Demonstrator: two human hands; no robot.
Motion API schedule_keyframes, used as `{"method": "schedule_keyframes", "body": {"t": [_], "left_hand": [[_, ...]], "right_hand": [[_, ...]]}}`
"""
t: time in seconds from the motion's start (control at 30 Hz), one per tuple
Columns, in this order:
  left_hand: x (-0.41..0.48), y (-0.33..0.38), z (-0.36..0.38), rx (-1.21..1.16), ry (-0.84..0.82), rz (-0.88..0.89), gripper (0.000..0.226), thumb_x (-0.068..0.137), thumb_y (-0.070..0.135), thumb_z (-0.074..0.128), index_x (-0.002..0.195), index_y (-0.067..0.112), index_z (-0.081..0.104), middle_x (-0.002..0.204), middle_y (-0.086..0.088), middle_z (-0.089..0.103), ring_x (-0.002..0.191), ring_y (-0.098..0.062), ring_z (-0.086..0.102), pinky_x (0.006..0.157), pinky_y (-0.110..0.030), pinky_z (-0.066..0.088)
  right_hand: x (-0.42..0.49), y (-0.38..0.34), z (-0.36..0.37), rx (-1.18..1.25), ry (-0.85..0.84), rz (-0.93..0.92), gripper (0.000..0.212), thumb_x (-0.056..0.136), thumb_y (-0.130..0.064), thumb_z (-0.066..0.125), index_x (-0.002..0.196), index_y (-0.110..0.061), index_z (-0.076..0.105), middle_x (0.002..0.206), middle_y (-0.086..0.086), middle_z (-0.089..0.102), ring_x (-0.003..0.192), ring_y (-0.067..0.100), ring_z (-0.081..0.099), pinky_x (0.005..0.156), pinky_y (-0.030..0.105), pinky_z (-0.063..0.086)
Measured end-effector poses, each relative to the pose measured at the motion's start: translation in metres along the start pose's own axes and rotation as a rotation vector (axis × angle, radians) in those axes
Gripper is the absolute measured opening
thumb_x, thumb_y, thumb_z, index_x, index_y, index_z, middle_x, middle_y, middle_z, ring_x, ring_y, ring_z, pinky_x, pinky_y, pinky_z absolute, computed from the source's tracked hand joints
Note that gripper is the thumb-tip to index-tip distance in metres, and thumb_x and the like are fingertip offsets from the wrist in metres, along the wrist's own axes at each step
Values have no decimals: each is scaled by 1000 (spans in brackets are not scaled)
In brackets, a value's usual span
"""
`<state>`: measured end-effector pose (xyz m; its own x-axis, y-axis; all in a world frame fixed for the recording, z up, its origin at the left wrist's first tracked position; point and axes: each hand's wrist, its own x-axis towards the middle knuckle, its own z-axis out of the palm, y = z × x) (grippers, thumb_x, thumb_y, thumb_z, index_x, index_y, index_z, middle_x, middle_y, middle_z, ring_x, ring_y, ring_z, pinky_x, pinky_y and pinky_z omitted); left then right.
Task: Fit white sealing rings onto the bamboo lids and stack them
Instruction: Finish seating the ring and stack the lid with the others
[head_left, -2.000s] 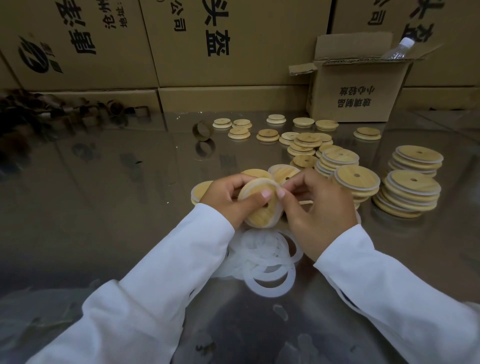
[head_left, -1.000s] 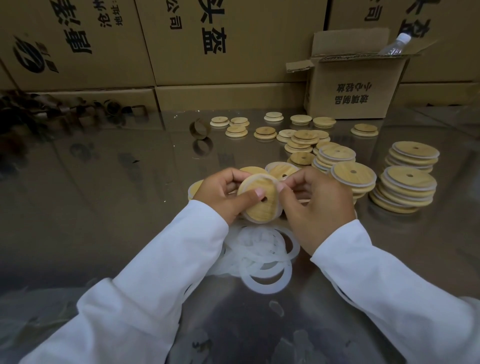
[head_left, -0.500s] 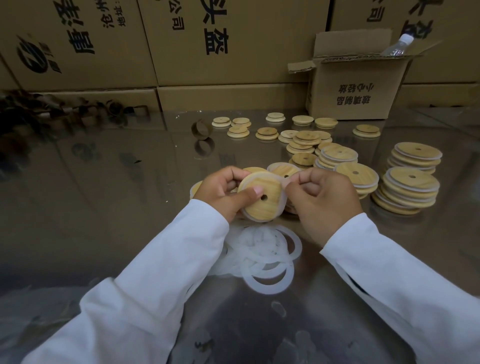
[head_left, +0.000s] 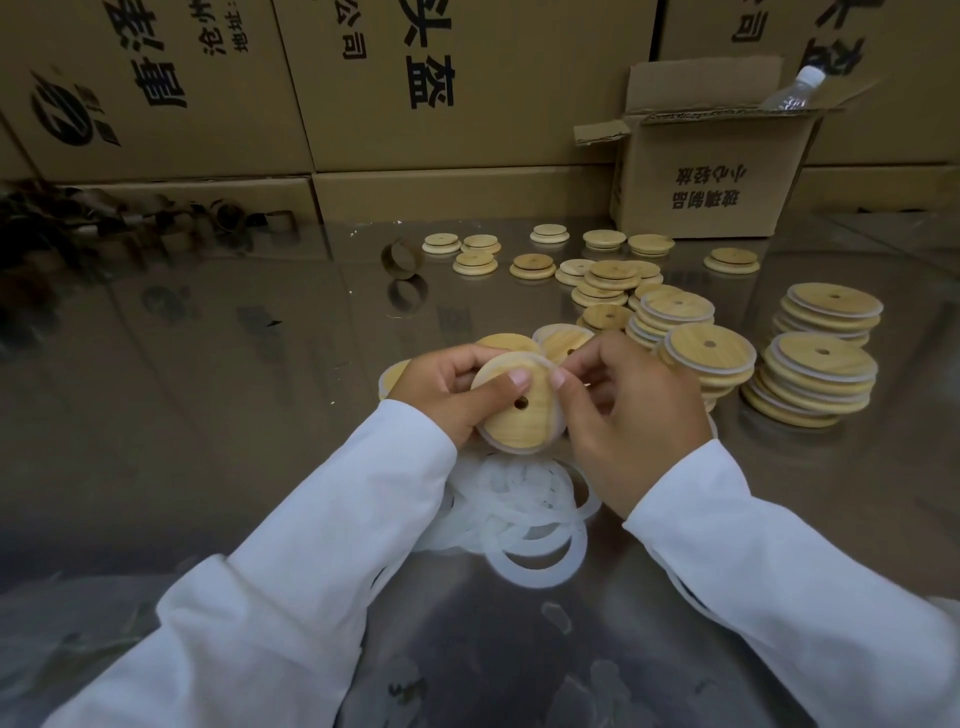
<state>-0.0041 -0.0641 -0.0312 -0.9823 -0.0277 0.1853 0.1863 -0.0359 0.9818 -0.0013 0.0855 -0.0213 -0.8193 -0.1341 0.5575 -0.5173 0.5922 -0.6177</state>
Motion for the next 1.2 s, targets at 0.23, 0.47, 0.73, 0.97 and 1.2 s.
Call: {"method": "schedule_keyframes", "body": {"t": [0.23, 0.47, 0.73, 0.97, 1.2], "left_hand": [[0, 1, -1, 71, 32, 51, 10, 80, 2, 63, 86, 10, 65, 64, -1, 66, 67, -18, 61, 74, -31, 51], [0, 3, -2, 64, 59, 63, 11, 80, 2, 62, 85, 11, 66, 64, 0, 66, 69, -20, 61, 74, -34, 51], [0, 2, 0, -35, 78, 41, 6, 78, 7, 64, 81, 12, 65, 67, -2, 68, 65, -20, 64, 63, -33, 56], [2, 1, -2, -59, 35, 42, 23, 59, 24, 67, 80, 14, 64, 68, -2, 69, 67, -20, 65, 60, -33, 58], [2, 1, -4, -67, 42, 62, 19, 60, 22, 67, 78, 15, 64, 68, -1, 68, 65, -16, 65, 55, -27, 54]], "right_hand": [[6, 2, -1, 242, -35, 242, 21, 81, -15, 64, 64, -25, 56, 72, -7, 65, 71, 10, 64, 73, 36, 55], [6, 1, 0, 285, -54, 246, 18, 81, -16, 65, 66, -25, 58, 74, -10, 65, 73, 6, 63, 73, 28, 54], [0, -2, 1, 173, 10, 111, 16, 81, -27, 65, 72, -33, 53, 73, -20, 61, 68, -1, 62, 69, 26, 53], [1, 0, 1, 209, 77, 104, 14, 82, -21, 65, 71, -25, 58, 71, -17, 62, 70, 2, 62, 66, 26, 55], [6, 1, 0, 393, -9, 249, 14, 81, -11, 64, 69, -17, 60, 70, -3, 68, 67, 17, 66, 67, 46, 57]]}}
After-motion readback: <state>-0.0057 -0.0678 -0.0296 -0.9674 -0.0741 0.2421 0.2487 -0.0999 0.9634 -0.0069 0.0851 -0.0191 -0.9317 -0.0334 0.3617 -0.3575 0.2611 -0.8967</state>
